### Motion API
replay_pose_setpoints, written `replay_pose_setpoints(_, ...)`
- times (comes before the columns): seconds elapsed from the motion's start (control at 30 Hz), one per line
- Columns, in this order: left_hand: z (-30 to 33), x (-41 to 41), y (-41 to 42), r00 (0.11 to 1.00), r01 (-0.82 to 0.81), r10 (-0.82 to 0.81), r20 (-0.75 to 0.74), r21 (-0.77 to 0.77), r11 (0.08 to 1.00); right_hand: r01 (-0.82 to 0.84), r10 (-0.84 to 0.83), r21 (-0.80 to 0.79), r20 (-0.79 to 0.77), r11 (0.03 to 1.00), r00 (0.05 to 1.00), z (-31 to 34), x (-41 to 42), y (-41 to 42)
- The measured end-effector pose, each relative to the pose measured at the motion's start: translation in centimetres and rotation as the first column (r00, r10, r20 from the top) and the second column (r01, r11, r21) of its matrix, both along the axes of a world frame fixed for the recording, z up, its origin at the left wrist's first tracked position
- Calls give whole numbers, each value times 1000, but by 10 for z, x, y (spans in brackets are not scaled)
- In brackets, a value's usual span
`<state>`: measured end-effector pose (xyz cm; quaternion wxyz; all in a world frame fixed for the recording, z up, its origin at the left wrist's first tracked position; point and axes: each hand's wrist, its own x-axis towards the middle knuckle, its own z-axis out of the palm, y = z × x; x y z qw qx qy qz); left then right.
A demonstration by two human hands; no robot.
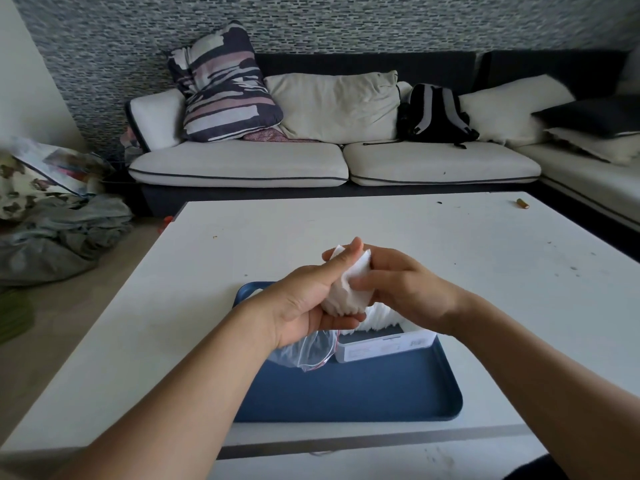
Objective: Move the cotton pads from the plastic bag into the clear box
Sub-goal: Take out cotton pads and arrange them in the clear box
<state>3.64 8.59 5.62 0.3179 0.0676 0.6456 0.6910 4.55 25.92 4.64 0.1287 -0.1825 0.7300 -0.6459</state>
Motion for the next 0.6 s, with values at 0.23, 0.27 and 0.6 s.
replay_pose_setpoints(0.23, -6, 1, 24, 804, -593, 595, -15, 75, 802, 166, -166, -96, 6, 981, 986, 0, 1, -13)
replay_pose_setpoints(0.27, -4, 3, 28, 787, -615, 615, 45, 125, 778, 167, -164, -98, 39, 981, 986, -2, 2, -17)
replay_pose_setpoints(0.6, -4, 2, 48, 817, -567, 576, -33, 137, 812, 297, -287, 161, -84, 941, 954, 0, 4, -11)
